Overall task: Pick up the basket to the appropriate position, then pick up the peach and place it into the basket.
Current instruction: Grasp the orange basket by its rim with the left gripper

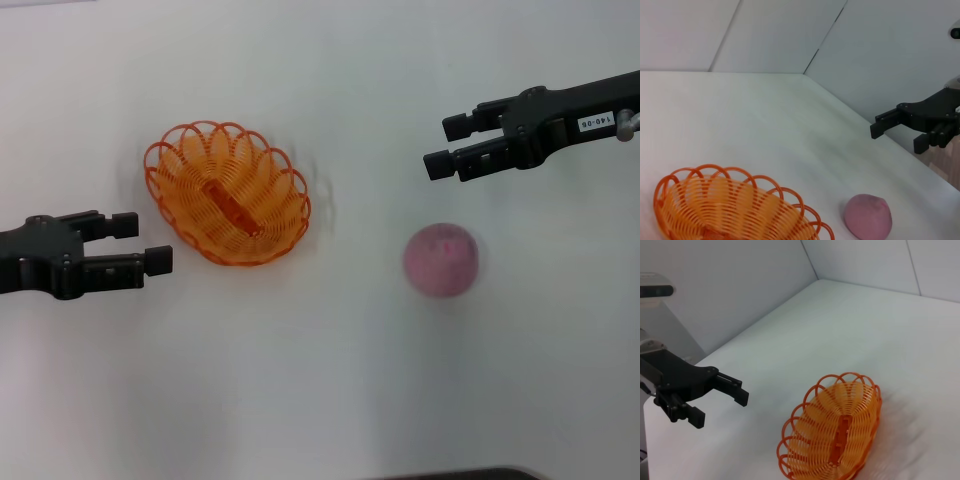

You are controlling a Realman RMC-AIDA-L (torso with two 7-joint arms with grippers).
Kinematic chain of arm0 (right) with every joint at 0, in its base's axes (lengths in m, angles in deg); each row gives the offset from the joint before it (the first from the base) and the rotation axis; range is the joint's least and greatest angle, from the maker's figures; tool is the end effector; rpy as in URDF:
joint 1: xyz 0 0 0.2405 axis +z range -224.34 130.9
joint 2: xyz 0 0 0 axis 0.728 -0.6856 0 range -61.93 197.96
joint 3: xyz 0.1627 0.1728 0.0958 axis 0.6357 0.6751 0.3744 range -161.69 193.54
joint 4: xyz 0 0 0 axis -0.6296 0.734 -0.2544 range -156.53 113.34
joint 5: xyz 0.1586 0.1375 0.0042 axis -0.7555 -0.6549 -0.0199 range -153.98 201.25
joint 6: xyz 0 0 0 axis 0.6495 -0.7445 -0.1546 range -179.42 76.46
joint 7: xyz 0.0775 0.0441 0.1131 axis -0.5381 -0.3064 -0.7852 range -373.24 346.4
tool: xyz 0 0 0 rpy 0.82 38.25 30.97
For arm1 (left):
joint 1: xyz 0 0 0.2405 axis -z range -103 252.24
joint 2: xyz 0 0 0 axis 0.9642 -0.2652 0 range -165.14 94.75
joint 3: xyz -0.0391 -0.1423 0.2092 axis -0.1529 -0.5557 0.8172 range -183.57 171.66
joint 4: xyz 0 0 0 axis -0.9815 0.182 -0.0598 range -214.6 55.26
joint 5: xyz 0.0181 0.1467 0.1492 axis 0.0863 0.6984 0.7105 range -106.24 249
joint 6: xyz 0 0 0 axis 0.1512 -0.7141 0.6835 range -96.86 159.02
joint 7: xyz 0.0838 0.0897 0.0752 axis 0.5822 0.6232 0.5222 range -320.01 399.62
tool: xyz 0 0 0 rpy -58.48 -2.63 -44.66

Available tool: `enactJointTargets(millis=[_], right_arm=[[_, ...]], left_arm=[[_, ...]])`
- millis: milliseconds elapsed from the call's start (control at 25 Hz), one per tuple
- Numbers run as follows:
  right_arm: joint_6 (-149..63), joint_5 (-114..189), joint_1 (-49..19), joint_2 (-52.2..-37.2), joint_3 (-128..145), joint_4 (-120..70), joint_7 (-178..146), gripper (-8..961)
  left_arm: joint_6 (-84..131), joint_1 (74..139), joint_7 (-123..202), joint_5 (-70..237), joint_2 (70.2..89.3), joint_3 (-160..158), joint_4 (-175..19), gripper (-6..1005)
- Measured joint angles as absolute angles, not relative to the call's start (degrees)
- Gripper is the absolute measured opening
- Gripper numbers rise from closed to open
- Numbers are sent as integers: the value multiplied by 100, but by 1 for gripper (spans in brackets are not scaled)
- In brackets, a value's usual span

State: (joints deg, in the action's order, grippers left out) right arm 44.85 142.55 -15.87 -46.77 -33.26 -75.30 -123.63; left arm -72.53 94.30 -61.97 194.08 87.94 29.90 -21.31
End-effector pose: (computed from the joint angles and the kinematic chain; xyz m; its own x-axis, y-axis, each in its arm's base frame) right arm 0.2387 0.3398 0.0441 0.7569 -0.5817 -0.2978 -0.6152 -0.7880 -0.0245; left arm -0.2821 0.2709 0.0320 0.6514 0.6225 0.4338 0.6884 -0.7253 0.0071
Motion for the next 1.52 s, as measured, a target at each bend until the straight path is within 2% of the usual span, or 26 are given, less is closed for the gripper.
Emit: enactJointTargets(millis=[760, 920, 1320, 1520], right_arm=[[4485, 14255, -1581, -4677, -3329, -7529, -12372, 861], [4485, 14255, -1578, -4677, -3332, -7529, -12373, 861], [4438, 14255, -1569, -4701, -3346, -7529, -12349, 861], [4433, 14255, -1562, -4720, -3349, -7529, -12332, 861]], left_arm=[[-7250, 9459, -6207, 19408, 8794, 2990, -2131, 890], [-7330, 9530, -6375, 19277, 8743, 2937, -2184, 890], [-6317, 10256, -7471, 19302, 8657, 2972, -2208, 891], [-5717, 10744, -7985, 19325, 8535, 3402, -2248, 890]])
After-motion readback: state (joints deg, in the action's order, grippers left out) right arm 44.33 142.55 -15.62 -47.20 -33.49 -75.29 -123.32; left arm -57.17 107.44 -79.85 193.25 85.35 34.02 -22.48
